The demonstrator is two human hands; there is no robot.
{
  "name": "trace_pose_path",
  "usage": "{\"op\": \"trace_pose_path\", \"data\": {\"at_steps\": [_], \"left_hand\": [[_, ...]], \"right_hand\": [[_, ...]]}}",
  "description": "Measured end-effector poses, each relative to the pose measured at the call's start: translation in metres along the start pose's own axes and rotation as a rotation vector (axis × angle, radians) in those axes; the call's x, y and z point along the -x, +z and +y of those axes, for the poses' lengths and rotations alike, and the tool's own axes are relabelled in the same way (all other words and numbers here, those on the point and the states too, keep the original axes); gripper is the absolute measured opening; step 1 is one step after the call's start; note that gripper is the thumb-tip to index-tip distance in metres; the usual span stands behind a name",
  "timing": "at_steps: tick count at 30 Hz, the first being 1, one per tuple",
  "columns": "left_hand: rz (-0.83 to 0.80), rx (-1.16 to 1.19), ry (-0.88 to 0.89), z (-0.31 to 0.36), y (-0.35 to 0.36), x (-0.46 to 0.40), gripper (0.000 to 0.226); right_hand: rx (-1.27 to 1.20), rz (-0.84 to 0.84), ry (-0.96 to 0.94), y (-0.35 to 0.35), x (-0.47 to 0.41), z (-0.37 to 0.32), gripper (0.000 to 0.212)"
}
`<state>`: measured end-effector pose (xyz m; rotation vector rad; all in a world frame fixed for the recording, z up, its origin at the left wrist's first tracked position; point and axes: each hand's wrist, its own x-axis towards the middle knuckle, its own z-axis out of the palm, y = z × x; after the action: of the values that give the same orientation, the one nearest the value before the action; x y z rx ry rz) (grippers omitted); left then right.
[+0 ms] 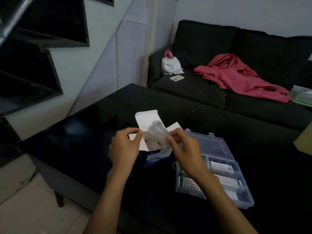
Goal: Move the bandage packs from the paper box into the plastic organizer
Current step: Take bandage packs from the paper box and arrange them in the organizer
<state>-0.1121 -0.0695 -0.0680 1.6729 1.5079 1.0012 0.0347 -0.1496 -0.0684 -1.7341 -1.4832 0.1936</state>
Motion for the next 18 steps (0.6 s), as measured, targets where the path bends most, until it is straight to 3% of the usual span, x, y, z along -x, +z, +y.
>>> {"op": "trace_pose_path", "data": {"at_steps": [6,8,11,12,14,18], "left_hand": [[0.043,-0.203,0.011,0.000,0.000,-0.002,0.042],[0.143,-0.216,0.107,0.006,-0.001,0.000,0.039],[0.246,-0.048,0.275,0.026,0.006,0.017,0.024],[0.192,0.049,0.277,0.033,0.012,0.025,0.029],[-0.069,0.240,0.169,0.048,0.031,0.043,0.044],[-0.731,0.381,-0.271,0.070,0.055,0.056,0.070]], "right_hand": [[-0.596,0.100,0.360,-0.008,-0.008,-0.007,0.007],[-0.667,0.131,0.398,-0.014,-0.008,-0.005,0.008],[-0.553,0.201,0.360,-0.031,-0.001,0.003,0.006],[-0.490,0.237,0.319,-0.037,0.004,0.006,0.005],[-0.355,0.302,0.220,-0.056,0.020,0.015,0.005],[0.093,0.273,0.048,-0.089,0.058,0.041,0.012]]}}
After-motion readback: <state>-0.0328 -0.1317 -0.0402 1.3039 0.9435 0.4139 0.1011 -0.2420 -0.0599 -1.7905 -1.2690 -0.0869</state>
